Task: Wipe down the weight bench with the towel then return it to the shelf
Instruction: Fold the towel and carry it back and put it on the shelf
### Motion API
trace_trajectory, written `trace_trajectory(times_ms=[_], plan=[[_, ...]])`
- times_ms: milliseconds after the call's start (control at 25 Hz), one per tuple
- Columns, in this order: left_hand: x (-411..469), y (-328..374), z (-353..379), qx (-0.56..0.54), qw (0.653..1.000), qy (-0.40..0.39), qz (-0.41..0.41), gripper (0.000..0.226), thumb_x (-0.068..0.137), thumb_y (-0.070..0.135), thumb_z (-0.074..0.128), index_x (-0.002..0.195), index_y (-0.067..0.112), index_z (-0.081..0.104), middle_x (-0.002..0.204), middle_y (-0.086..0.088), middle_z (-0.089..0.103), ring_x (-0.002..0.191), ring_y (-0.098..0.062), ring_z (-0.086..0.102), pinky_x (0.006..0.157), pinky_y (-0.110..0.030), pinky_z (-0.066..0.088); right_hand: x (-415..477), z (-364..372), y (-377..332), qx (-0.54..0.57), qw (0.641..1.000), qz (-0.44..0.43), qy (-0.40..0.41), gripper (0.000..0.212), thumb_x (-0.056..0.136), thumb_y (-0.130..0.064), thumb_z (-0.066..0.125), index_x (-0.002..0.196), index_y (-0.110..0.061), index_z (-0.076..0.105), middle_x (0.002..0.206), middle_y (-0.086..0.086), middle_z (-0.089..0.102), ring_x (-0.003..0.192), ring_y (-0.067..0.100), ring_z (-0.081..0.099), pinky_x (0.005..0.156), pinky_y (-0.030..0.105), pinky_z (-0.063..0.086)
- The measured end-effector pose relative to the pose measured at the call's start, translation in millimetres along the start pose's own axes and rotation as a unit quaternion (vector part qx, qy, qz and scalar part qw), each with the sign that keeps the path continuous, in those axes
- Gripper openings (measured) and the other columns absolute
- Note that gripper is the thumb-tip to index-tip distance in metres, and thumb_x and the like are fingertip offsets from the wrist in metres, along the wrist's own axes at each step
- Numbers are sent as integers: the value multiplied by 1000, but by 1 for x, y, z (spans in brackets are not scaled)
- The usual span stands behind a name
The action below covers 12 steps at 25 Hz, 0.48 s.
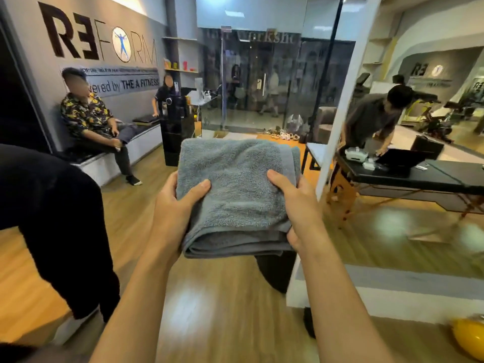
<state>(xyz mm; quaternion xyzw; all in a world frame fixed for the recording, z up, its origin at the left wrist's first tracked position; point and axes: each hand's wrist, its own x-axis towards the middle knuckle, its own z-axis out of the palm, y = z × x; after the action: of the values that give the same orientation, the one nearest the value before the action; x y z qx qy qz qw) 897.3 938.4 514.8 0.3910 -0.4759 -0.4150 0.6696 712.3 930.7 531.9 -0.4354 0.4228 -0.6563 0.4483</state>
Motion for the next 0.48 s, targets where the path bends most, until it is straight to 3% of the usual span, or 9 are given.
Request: trace_trajectory(times_ms=[200,480], plan=[[231,-71,13,21,1000,18,-13,27,84,19,70,110,26,65,110,-1,75,102,-23,71,94,-48,53,234,59,58,6,1000,14,-24,22,90,-19,68,112,-20,68,108,2,76,100,20,72,92,45,57],[567,-218,62,8,999,-47,-12,31,85,16,68,115,18,63,108,-2,74,99,-22,72,80,-31,57,555,106,158,10,999,4,31,14,90,-19,68,104,-22,70,106,4,76,98,22,73,90,46,57]])
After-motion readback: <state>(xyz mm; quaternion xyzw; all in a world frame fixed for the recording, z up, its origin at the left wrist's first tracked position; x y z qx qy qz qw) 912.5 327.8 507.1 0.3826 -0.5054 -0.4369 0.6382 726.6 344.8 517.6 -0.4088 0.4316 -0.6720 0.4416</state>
